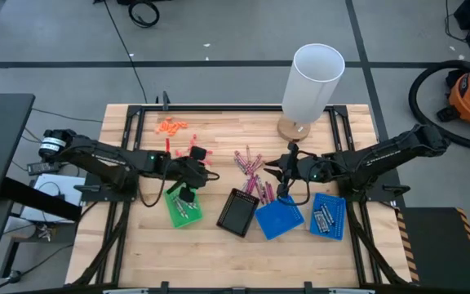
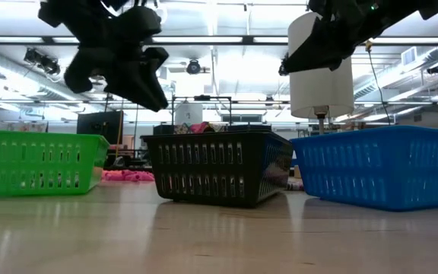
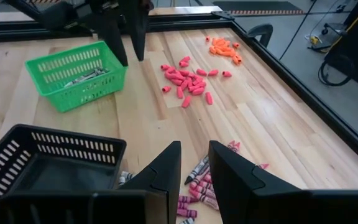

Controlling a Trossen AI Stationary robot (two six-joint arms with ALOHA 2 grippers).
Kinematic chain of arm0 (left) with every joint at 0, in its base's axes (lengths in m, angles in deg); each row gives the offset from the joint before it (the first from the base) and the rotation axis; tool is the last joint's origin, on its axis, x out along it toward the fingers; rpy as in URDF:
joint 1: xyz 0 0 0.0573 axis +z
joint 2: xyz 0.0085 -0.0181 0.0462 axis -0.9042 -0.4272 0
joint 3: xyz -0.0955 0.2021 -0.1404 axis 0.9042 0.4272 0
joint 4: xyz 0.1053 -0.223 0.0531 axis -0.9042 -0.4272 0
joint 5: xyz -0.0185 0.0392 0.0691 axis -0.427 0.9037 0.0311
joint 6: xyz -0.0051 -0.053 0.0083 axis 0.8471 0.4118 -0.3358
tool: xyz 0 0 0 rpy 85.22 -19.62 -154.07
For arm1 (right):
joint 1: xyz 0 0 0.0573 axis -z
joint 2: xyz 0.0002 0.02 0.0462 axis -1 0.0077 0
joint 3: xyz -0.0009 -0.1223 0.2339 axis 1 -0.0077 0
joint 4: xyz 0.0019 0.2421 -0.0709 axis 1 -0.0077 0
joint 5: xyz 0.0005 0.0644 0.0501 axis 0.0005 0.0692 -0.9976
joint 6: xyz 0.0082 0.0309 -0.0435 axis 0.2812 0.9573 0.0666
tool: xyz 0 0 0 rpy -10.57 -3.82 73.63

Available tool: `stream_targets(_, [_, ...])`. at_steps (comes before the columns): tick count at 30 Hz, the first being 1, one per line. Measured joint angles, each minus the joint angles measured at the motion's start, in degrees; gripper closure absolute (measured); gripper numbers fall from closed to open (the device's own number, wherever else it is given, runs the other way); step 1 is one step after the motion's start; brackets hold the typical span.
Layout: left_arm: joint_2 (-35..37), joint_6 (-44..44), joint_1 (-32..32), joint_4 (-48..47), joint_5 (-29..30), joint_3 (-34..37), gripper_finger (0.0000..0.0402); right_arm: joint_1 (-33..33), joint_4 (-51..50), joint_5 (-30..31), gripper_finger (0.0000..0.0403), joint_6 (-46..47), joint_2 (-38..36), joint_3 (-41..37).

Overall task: Sort crayons
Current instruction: Put the black crayon into the right blue bin

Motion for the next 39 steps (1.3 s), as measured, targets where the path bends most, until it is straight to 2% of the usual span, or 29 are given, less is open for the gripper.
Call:
stream_targets(11, [-10.0, -4.8, 4.2, 6.7, -2.4, -0.7, 0.0283, 0.2, -0.1, 0.0, 0.0311, -1.4, 0.0, 0.0])
stream_targets(23, [-22.2, -8.4, 10.3, 2.5, -9.9, -12.8, 0.0283, 0.2, -2.0, 0.0, 0.0311, -1.6, 0.0, 0.0])
stream_targets(31, [-29.0, -13.8, 14.2, 2.9, -13.7, -17.2, 0.0283, 0.2, -3.0, 0.0, 0.0311, -1.4, -0.6, 0.0])
stream_targets(35, [-30.8, -14.3, 16.0, 3.5, -17.4, -18.7, 0.0283, 0.2, -3.1, 0.0, 0.0311, -1.4, -0.6, 0.0])
stream_targets(39, [-31.9, -14.3, 16.9, 3.7, -18.0, -19.8, 0.0283, 0.2, -3.1, 0.0, 0.0311, -1.6, -0.6, 0.0])
